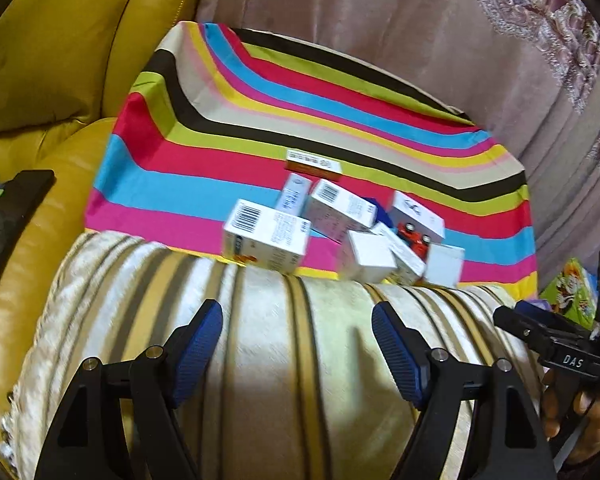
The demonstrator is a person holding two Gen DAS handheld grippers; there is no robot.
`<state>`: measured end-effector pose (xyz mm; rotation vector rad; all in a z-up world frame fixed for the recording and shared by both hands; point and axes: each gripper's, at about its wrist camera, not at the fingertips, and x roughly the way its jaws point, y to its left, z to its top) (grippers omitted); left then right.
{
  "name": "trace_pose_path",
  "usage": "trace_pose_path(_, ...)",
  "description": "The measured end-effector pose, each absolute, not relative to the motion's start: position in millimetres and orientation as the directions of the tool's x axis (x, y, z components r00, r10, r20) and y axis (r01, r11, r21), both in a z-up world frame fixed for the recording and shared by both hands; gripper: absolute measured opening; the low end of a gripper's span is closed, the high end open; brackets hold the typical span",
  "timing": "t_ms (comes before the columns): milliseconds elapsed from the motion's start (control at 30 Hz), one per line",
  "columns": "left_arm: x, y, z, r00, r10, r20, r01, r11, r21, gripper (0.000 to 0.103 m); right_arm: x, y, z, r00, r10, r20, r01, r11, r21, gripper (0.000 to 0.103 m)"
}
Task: Organize rigid objects
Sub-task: 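Move both open tools back over the remaining boxes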
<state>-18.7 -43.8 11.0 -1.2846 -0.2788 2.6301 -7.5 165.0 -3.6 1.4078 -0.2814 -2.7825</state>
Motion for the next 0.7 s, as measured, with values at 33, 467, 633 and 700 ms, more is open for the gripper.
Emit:
trace_pose_path(33, -22, -45, 11, -0.604, 0.251, -0.756, -0.093, -0.965, -0.245, 0.078, -12, 163, -4, -0.597, -0.090, -0.797, -0.069, -0.984, 0.162, 0.098)
trace_pose_path(467, -77, -36, -5, -0.535, 0.148, -0.832, -0.111, -0.988, -0.105, 0.078, -54, 165, -15, -0.580, -0.063, -0.812, -0.118, -0.980, 0.161, 0.098)
trace_pose_path(633, -95, -26, -14, -0.494, 0.125, -0.861, -0.144, -0.988, -0.061, 0.078, -66, 163, -22, -0.551, -0.066, -0.832, -0.108, -0.983, 0.149, 0.098)
trace_pose_path(700, -101, -26, -19, -0.480, 0.113, -0.870, -0.139, -0.989, -0.052, 0.078, -70, 162, -24, -0.543, -0.068, -0.837, -0.102, -0.984, 0.147, 0.098)
